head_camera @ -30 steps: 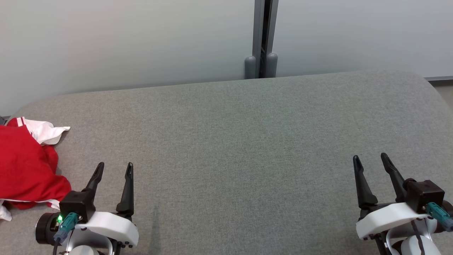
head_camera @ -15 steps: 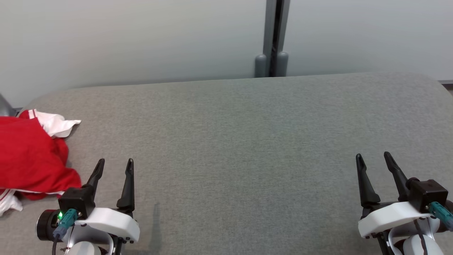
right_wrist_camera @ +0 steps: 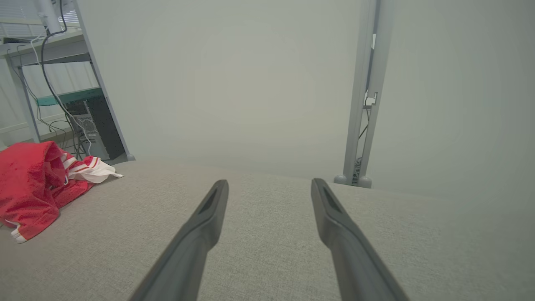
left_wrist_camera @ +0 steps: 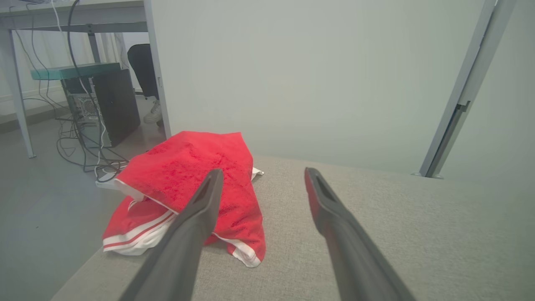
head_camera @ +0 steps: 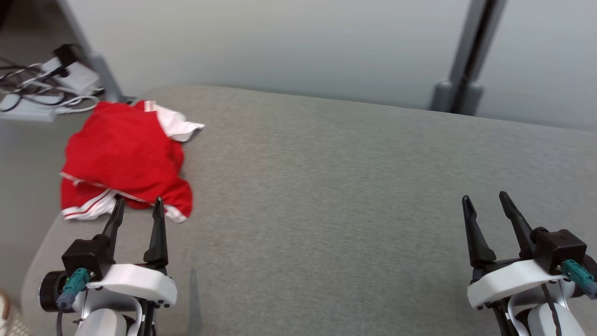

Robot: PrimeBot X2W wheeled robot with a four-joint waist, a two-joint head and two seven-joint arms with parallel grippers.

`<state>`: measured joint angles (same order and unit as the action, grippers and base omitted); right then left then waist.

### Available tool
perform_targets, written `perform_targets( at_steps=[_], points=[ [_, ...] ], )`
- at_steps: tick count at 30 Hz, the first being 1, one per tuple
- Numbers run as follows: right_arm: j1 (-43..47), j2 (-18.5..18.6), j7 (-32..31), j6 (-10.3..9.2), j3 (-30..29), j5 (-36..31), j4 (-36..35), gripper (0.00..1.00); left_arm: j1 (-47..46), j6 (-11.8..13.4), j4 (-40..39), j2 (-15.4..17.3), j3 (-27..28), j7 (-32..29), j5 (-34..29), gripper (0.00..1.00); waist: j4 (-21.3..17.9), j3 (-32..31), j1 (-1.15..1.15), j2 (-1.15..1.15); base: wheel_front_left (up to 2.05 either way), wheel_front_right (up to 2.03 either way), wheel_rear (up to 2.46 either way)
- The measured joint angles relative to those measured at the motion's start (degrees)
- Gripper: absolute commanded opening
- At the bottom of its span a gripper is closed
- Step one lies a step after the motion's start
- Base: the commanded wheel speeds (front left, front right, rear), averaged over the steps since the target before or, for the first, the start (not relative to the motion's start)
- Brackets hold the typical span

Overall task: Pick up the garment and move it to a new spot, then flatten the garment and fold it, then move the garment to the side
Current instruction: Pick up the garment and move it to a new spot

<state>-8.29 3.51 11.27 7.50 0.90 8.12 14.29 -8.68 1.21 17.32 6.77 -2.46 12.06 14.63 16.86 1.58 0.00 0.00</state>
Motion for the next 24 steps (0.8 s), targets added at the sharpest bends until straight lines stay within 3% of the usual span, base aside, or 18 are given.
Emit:
perform_targets(
  at_steps=[13, 24],
  points=[
    [-0.55, -0.19, -0.14, 0.0, 1.57, 0.6, 0.52, 1.0, 0.65, 0.86, -0.18, 0.88, 1.45, 0.41, 1.6, 1.0, 11.19, -0.21, 0.0, 0.0, 0.0, 0.0, 0.0],
    [-0.58, -0.35, 0.11, 0.0, 1.99, 0.98, 1.31, 1.0, 0.42, 1.13, -0.37, 0.75, 0.69, 0.32, 2.03, 1.0, 13.21, -0.54, 0.0, 0.0, 0.0, 0.0, 0.0]
  ],
)
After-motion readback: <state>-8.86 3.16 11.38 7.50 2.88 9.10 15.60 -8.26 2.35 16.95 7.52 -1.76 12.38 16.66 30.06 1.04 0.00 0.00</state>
